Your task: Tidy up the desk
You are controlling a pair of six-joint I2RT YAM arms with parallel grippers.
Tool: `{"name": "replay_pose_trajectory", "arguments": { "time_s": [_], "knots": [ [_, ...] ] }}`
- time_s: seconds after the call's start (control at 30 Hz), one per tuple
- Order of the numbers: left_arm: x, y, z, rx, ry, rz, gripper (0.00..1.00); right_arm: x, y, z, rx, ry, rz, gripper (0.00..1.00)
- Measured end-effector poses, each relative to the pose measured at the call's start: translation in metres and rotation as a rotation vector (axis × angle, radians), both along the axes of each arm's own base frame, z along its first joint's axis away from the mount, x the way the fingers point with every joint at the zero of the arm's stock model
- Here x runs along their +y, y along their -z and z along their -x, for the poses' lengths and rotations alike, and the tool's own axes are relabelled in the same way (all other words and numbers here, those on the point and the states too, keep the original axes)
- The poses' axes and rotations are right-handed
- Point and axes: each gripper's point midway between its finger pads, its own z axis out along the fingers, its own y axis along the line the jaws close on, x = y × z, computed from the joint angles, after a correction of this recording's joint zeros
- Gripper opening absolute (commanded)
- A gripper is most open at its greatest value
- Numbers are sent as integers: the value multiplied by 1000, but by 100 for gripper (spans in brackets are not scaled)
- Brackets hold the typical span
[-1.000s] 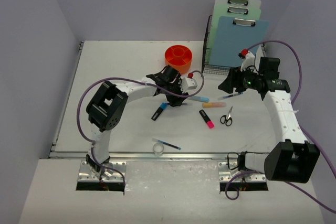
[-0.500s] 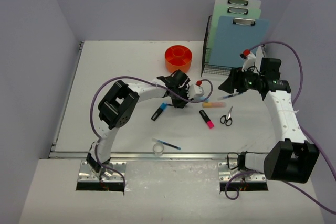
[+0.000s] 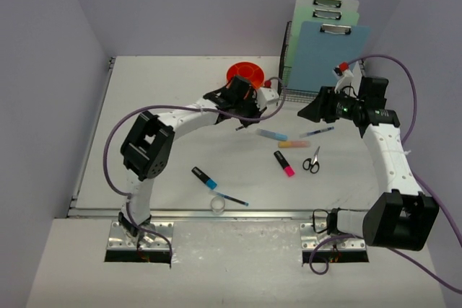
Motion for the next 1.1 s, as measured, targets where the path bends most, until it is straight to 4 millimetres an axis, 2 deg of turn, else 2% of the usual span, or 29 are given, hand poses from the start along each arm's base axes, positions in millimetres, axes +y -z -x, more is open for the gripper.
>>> {"name": "replay_pose_trajectory", "arguments": {
  "time_s": [0.07, 0.17, 0.27, 0.33, 0.4, 0.47, 0.67, 0.87, 1.0, 1.1],
  "knots": [
    [4, -35, -7, -25, -45, 89, 0, 7, -5, -2, 7, -11, -47, 53],
    [16, -89, -1, -48, -101, 224, 0, 21, -6, -5, 30, -37, -96, 54],
    [23, -134, 14, -60, -122, 347, 0, 55, -5, -2, 51, -116, -129, 56],
    [24, -148, 29, -38, -115, 402, 0, 80, -7, 2, 68, -178, -165, 56],
    [25, -152, 41, 2, -109, 441, 0, 97, -10, 6, 88, -222, -203, 57],
    [26, -148, 51, 52, -111, 464, 0, 106, -12, 5, 107, -240, -241, 58],
    [28, -134, 64, 177, -143, 500, 0, 115, -13, -6, 159, -236, -314, 57],
    [24, -141, 67, 205, -138, 537, 0, 123, -19, -20, 182, -232, -346, 52],
    [23, -142, 67, 208, -136, 545, 0, 129, -20, -30, 200, -231, -364, 35],
    [23, -143, 67, 210, -138, 549, 0, 132, -21, -33, 215, -230, -372, 16]
  ]
}}
